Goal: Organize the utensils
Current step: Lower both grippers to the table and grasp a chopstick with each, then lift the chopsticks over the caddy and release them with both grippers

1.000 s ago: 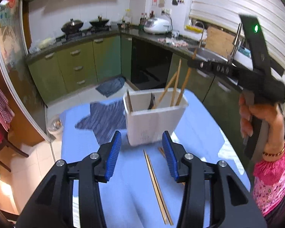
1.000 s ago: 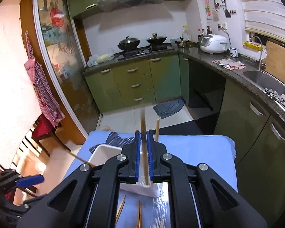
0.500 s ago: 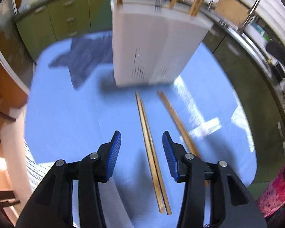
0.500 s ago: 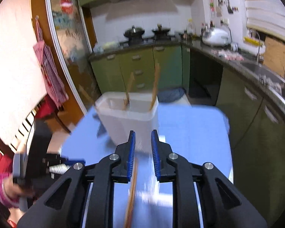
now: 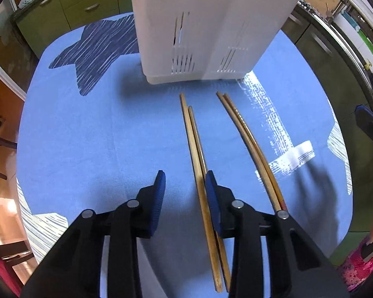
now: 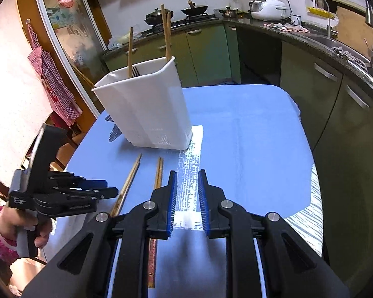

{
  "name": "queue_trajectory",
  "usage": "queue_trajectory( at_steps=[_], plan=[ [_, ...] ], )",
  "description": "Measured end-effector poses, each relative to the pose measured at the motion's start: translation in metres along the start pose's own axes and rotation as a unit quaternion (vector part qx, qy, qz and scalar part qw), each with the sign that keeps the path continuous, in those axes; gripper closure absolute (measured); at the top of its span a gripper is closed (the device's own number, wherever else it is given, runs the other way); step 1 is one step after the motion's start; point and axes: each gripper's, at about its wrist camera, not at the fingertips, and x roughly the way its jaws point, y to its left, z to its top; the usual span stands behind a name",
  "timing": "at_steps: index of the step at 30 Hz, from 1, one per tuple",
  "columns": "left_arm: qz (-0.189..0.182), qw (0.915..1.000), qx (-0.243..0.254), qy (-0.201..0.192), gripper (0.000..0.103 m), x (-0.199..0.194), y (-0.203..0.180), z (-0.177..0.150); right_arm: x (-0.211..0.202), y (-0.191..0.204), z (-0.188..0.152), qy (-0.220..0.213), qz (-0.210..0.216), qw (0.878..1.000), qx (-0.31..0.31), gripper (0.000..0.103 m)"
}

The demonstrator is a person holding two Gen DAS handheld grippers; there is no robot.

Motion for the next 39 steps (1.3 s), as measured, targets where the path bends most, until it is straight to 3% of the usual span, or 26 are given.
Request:
queue_trajectory(
  at_steps=[6, 10, 12, 19, 22, 29, 36, 39],
  plan=[
    [0.006, 0.9999, 0.008, 0.006, 0.072, 0.005, -0.004, -0.002, 0.001, 0.003, 0.005, 0.005, 0.009, 1.0, 0.001, 0.085],
    [0.012, 0.9998, 0.014, 0.012, 0.08, 0.008, -0.008, 0.0, 0.0, 0.003, 0.007, 0.006, 0.011, 1.0, 0.004, 0.085],
    [0.017, 0.9996, 0.017, 0.013, 0.082, 0.009, -0.009, -0.001, -0.001, 0.002, 0.008, 0.006, 0.011, 1.0, 0.006, 0.077],
    [0.032, 0.9991, 0.017, 0.02, 0.082, 0.017, -0.017, 0.004, -0.001, 0.002, 0.01, 0.003, 0.015, 1.0, 0.008, 0.077],
    [0.045, 0.9987, 0.019, 0.017, 0.094, 0.017, -0.019, 0.004, -0.002, 0.001, 0.01, 0.003, 0.016, 1.0, 0.01, 0.077],
    [0.036, 0.9991, 0.012, 0.015, 0.096, 0.015, -0.012, 0.006, 0.004, 0.002, 0.008, 0.015, 0.016, 1.0, 0.007, 0.076],
    [0.024, 0.9996, 0.002, -0.015, 0.096, -0.005, 0.007, 0.004, 0.032, 0.012, 0.004, 0.056, 0.008, 0.998, -0.024, 0.075],
    [0.019, 0.9988, 0.0, -0.046, 0.096, -0.026, 0.013, -0.001, 0.05, 0.019, 0.003, 0.072, 0.012, 0.996, -0.041, 0.068]
  ],
)
